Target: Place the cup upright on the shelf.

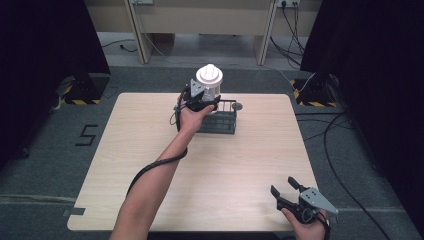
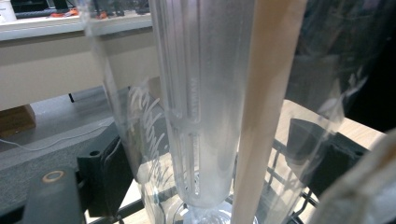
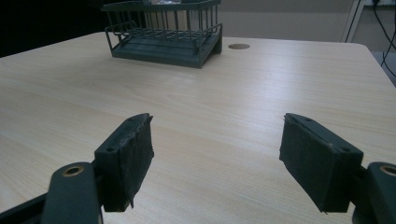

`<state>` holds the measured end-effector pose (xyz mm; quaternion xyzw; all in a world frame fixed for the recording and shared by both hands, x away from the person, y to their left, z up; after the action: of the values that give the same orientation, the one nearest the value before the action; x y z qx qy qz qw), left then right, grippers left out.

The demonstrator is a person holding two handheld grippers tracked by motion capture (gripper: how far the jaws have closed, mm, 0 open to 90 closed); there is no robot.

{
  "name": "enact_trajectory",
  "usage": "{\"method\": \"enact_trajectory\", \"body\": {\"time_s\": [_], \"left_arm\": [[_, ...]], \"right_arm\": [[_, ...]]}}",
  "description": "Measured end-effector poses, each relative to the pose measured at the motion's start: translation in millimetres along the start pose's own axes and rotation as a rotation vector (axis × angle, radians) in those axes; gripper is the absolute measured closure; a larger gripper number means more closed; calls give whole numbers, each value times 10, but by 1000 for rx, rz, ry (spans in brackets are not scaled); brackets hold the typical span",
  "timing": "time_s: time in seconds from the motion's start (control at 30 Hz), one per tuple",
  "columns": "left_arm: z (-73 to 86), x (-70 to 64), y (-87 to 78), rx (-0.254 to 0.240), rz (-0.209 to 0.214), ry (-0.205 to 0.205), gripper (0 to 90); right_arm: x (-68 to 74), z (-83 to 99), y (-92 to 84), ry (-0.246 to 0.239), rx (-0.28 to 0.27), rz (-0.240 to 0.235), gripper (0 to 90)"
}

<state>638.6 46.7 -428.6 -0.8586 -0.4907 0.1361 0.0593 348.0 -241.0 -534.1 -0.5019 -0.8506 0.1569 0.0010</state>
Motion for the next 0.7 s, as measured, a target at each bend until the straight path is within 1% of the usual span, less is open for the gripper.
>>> {"method": "enact_trajectory", "body": {"time_s": [0.13, 0.2, 0.37, 0.5, 0.7], "left_arm": [[37, 34, 31, 9, -12, -6, 179], [52, 37, 39, 12, -13, -5, 178], [92, 38, 58, 21, -16, -6, 178], [152, 46, 88, 34, -21, -10, 178], [255, 52, 119, 51, -31, -4, 177]], "right_arm": [[0, -1, -1, 1, -2, 0, 260], [4, 0, 0, 8, -2, -3, 260], [4, 0, 0, 9, 0, -4, 261], [3, 1, 0, 11, 0, -4, 261], [4, 0, -1, 11, -1, -5, 261]]}}
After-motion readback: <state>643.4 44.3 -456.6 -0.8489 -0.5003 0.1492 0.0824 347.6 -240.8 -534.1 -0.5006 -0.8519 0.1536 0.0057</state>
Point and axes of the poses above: each handheld gripper's, and its own axes: y roughly forward along the jaws, z roughly out of its underside, x roughly to its left, the point moved 7 cm from there along y, roughly forward along the jaws, and after that the axes turned 12 degrees about -y, right-handed, at the moved point
